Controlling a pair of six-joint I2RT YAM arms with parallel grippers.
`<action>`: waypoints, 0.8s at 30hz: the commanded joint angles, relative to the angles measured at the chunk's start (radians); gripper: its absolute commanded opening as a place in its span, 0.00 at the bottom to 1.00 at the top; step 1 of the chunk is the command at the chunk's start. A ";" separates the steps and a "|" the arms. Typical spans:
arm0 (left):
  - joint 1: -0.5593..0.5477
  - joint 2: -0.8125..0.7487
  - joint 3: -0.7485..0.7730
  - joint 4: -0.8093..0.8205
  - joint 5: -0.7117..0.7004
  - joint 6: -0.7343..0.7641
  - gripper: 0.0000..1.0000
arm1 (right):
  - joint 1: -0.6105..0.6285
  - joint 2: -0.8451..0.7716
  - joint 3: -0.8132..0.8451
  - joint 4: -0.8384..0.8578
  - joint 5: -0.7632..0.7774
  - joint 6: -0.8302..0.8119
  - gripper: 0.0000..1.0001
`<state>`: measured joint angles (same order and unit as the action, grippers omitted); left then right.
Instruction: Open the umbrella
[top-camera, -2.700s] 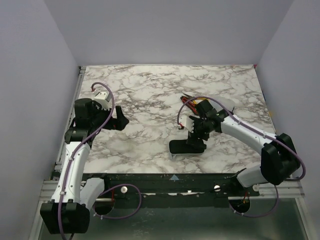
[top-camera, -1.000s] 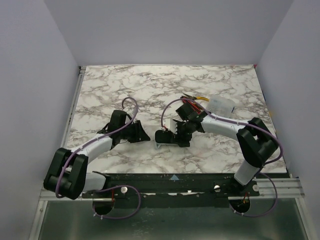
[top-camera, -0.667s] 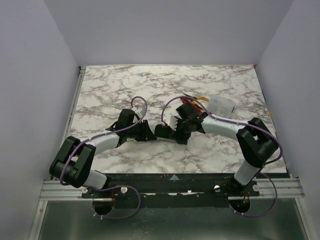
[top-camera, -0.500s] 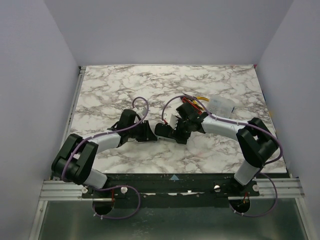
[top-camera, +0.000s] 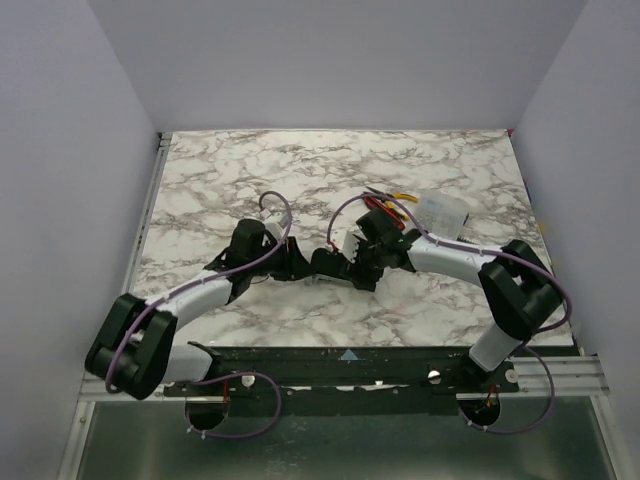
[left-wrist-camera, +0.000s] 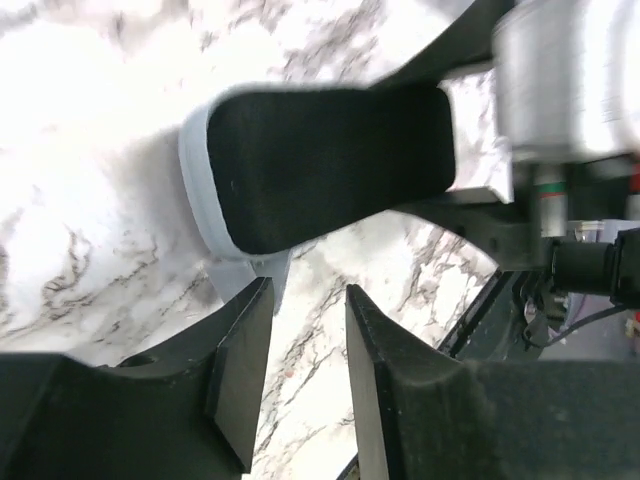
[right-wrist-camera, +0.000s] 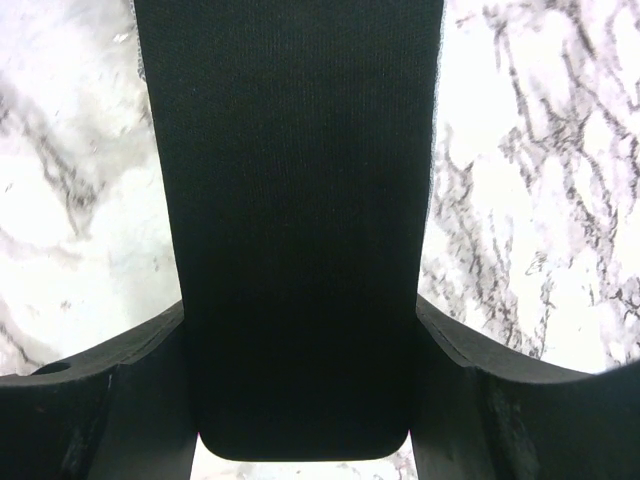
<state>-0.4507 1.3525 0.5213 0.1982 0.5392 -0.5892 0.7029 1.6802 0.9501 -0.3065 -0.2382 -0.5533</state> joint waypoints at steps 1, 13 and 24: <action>0.034 -0.193 -0.029 -0.042 -0.185 0.074 0.40 | -0.007 -0.038 -0.083 -0.073 -0.065 -0.123 0.42; -0.013 -0.049 -0.002 -0.144 -0.317 0.062 0.28 | -0.011 -0.052 -0.103 -0.089 -0.093 -0.115 0.39; -0.107 0.073 0.005 -0.047 -0.215 -0.028 0.24 | -0.011 -0.014 -0.070 -0.041 -0.099 0.021 0.39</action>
<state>-0.5240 1.3849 0.5095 0.0742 0.2649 -0.5728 0.6914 1.6169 0.8806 -0.3363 -0.3058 -0.5987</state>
